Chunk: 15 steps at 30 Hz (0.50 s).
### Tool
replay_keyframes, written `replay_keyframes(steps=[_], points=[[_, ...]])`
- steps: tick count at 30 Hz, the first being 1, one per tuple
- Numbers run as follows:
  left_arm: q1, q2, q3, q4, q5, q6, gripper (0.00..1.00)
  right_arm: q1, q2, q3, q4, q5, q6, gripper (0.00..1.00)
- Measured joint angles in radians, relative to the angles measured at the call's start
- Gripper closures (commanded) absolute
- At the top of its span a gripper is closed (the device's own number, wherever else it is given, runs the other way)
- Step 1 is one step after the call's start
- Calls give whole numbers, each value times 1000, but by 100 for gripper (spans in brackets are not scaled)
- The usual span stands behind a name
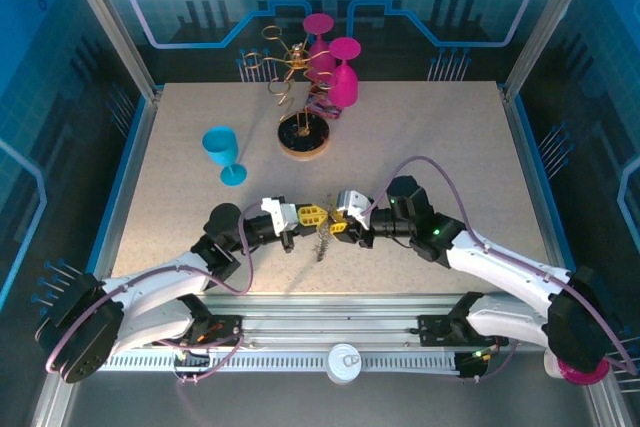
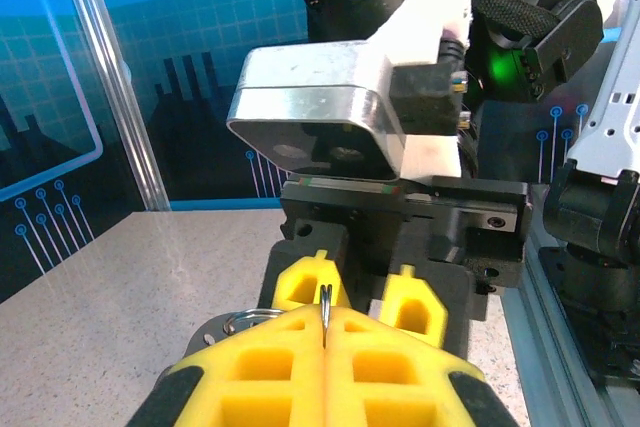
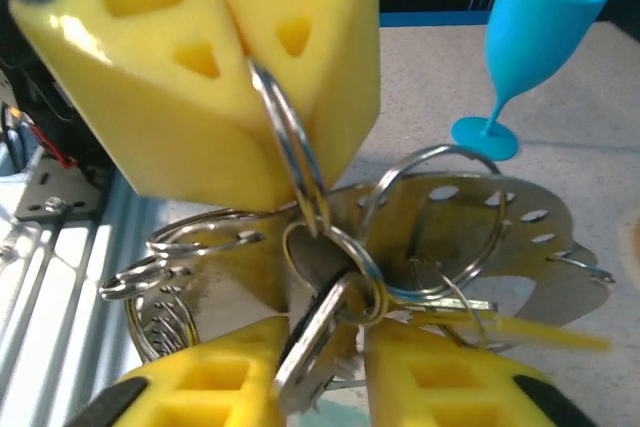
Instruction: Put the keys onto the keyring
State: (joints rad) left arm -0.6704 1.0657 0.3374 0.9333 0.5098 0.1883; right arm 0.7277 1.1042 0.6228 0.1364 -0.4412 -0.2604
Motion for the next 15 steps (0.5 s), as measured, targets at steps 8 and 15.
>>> replay_keyframes(steps=[8, 15], points=[[0, 0, 0, 7, -23, -2, 100, 1, -94, -21, 10, 77, -16, 97], [0, -5, 0, -47, -49, 34, 100, 2, -144, -21, -33, 105, -18, 100]])
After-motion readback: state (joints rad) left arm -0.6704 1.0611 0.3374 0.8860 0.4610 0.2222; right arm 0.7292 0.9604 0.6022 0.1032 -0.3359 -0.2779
